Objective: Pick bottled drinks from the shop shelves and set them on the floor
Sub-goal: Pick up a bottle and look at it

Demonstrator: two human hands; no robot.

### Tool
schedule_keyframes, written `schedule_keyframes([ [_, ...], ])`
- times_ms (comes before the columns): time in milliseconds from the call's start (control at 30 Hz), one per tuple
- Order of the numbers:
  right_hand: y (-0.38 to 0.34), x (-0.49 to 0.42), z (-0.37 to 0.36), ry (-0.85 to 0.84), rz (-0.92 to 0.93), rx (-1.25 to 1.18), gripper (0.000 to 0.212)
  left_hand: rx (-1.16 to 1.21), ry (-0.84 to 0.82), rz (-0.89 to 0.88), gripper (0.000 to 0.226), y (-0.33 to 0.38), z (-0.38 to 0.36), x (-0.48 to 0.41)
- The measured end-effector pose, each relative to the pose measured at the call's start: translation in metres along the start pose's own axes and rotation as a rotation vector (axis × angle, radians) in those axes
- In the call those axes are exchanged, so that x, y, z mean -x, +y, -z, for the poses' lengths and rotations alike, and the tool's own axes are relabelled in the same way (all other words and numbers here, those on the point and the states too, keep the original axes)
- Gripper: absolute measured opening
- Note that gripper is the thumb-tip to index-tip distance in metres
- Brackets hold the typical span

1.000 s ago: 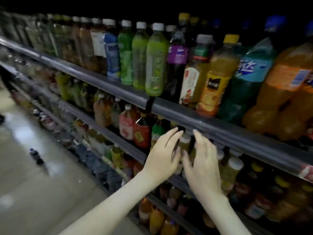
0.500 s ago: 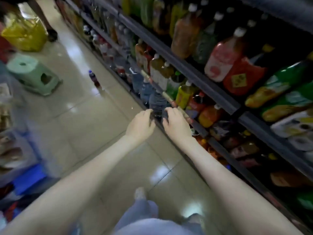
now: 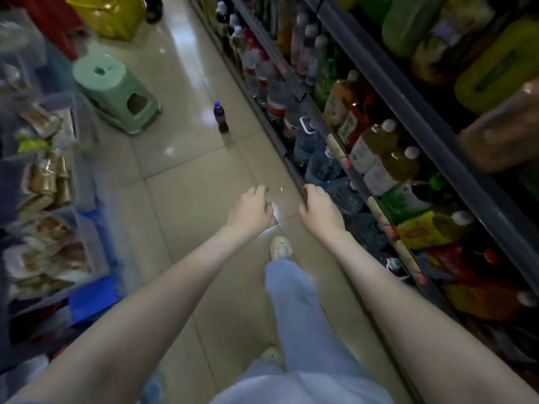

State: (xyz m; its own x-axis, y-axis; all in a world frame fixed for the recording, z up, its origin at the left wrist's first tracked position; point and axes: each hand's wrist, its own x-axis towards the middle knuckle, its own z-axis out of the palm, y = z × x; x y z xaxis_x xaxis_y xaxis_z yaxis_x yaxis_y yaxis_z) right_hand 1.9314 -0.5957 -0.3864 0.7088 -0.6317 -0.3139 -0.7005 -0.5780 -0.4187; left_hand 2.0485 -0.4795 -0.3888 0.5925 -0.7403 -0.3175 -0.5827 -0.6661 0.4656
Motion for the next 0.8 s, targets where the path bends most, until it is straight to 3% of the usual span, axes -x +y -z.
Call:
schedule_keyframes([
  [200,-0.057,-0.188,0.005,-0.174,0.011,0.026,0.042,0.072,-0.048,0.160,0.041,-0.063,0.067,-0.155],
  [467,-0.177,-0.417,-0.004,-0.311,0.139,0.136,0.040,0.193,0.016,0.393,0.041,-0.174,0.147,-0.335],
  [633,-0.228,-0.571,-0.057,-0.429,0.146,0.191,0.045,0.327,-0.021,0.488,0.043,-0.270,0.154,-0.485],
  [800,-0.238,-0.723,-0.152,-0.418,0.064,0.072,0.047,0.343,-0.028,0.588,0.046,-0.376,0.125,-0.626],
])
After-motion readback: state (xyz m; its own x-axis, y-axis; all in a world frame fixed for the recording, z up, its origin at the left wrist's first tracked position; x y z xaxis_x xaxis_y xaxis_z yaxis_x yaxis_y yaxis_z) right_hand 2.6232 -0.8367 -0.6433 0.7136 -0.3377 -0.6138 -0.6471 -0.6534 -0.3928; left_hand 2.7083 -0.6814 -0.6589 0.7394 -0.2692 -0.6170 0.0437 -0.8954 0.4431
